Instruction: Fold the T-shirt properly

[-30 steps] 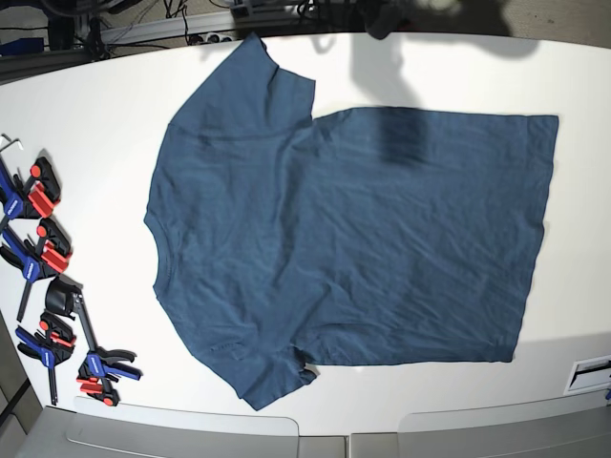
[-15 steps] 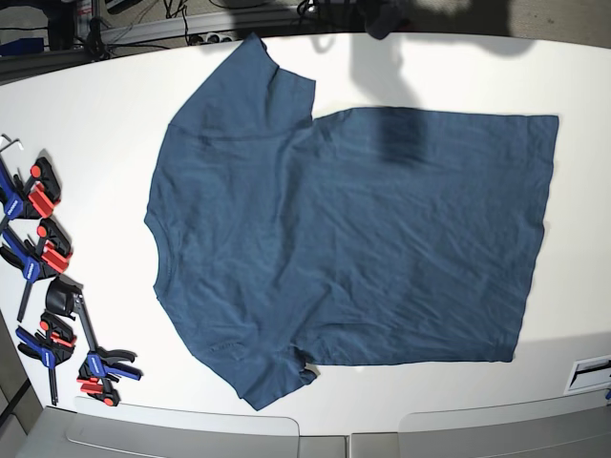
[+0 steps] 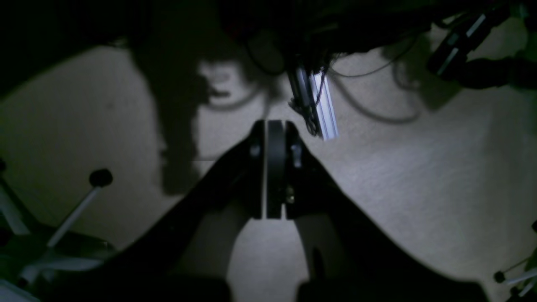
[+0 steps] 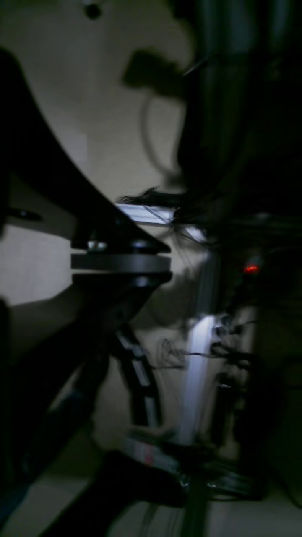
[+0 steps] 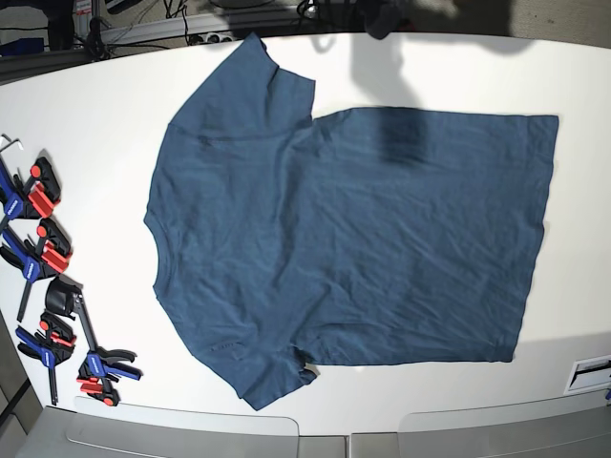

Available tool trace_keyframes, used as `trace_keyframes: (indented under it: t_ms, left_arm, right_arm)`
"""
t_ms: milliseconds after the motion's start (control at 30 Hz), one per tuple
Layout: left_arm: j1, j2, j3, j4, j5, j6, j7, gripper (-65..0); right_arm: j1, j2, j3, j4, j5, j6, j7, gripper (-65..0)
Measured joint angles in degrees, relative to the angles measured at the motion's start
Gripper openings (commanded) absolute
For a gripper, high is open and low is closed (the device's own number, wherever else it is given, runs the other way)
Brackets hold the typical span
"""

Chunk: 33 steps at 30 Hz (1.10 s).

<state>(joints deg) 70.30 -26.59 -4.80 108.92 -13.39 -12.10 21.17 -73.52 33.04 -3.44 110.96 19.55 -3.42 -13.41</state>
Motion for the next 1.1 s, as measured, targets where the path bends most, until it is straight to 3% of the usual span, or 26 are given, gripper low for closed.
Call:
trace_keyframes:
  t_ms: [267, 367, 467, 633, 767, 933, 1100]
  left_arm:
    - [0.9, 0.0, -0.6, 9.7, 0.1, 0.0, 0.9, -65.0]
    - [1.0, 0.1, -3.1, 12.8, 0.1, -0.2, 0.9, -65.0]
    - [0.9, 0.0, -7.0, 15.2, 0.1, -0.2, -1.0, -65.0]
    - [0.9, 0.1, -12.4, 16.7, 0.1, -0.1, -8.5, -65.0]
    - [0.7, 0.1, -13.7, 16.7, 0.2, -0.1, -8.1, -65.0]
    - [-0.4, 0.3, -13.6, 16.7, 0.1, -0.2, -8.1, -65.0]
    - [-1.5, 0.2, -13.6, 16.7, 0.1, -0.2, -7.9, -65.0]
  right_arm:
    - [0.2, 0.0, 5.2, 8.8, -0.5, -0.1, 1.6, -65.0]
    - [2.4, -0.2, 6.7, 9.7, -7.9, 0.2, 1.8, -65.0]
    - [6.1, -0.5, 7.0, 9.7, -11.1, 0.1, 1.8, -65.0]
    - [11.8, -1.5, 7.0, 9.7, -11.1, 0.3, 1.7, -65.0]
    - [16.6, -5.9, 7.0, 9.7, -11.1, -1.2, 1.7, -65.0]
    - [23.5, -14.2, 7.0, 9.7, -11.0, -6.7, 1.4, -65.0]
    - [29.5, -23.6, 7.0, 9.6, -11.5, -7.8, -0.3, -65.0]
